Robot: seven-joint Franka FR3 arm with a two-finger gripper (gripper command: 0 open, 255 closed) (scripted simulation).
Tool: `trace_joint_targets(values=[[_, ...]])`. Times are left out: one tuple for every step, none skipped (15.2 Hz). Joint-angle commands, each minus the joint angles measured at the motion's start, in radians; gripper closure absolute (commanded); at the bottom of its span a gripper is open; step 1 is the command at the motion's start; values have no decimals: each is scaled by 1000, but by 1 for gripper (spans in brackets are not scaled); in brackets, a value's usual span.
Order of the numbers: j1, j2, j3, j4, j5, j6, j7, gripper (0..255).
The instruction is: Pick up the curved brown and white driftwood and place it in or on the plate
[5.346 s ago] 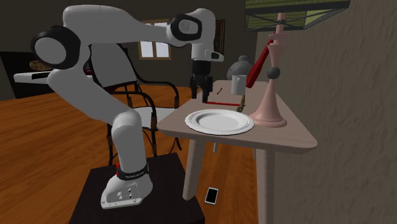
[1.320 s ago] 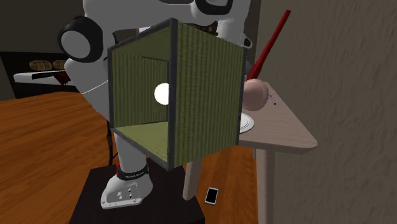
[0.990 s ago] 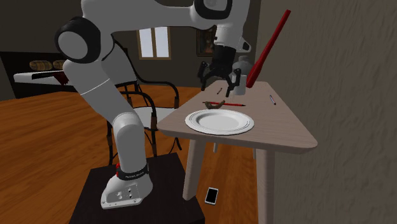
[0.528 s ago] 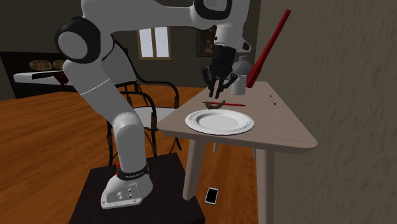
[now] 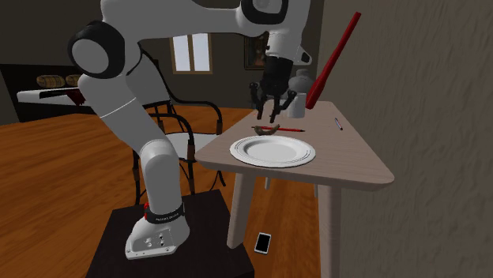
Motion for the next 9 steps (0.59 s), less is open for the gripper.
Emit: trace_joint_targets(values=[[-23, -60, 39, -79, 5, 87, 143, 0], [-52, -112, 82, -155, 6, 177, 280, 0], [-68, -134, 105, -191, 5, 221, 344, 0], [-70, -138, 104, -207, 4, 234, 345, 0], [-71, -142, 102, -223, 2, 246, 345, 0], [-72, -146, 101, -239, 0, 258, 346, 0], [-74, -150, 99, -255, -1, 271, 347, 0], [-75, -153, 97, -271, -3, 283, 348, 0], [-76, -157, 95, -287, -5, 295, 349, 0]])
